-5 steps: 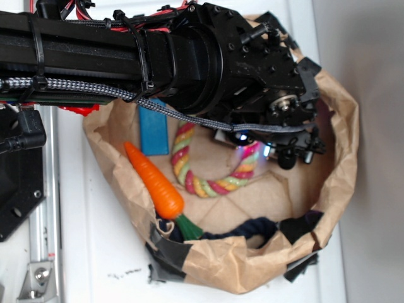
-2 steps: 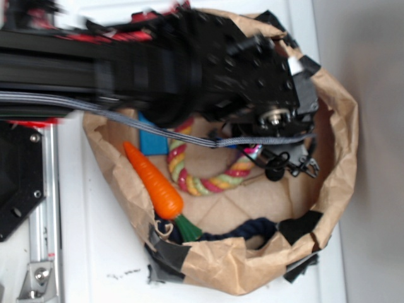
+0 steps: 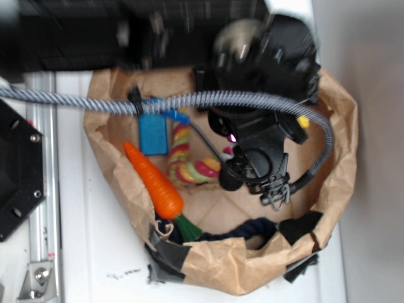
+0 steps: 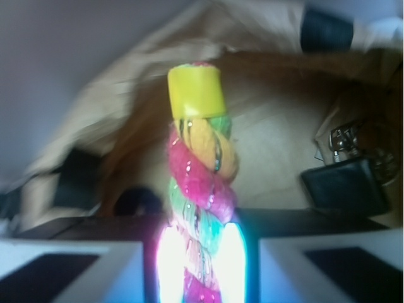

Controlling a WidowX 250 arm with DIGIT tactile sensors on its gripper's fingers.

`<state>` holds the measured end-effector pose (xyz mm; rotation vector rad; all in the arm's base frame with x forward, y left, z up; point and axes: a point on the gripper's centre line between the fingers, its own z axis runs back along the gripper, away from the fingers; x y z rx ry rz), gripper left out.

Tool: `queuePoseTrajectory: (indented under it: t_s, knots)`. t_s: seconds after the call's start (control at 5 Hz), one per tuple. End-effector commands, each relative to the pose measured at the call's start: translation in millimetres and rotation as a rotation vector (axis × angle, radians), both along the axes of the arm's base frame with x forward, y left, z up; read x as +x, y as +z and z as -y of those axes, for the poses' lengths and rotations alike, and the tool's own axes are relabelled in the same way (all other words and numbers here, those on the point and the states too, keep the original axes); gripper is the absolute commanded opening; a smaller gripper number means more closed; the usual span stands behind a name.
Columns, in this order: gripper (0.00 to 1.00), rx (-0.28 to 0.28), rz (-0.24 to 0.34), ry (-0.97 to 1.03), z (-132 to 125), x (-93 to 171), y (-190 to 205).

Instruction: Grab the multicolored rope.

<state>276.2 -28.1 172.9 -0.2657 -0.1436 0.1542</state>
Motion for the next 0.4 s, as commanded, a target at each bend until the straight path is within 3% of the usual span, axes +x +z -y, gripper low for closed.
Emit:
queuePoseTrajectory:
  t_s: [0.0,0.2]
  knots:
    - [0.00,0.098,0.026,-0.157,-11.1,0.0,35.4]
    - [0.00,0.093,0.003,-0.247,-7.9,-1.2,34.4]
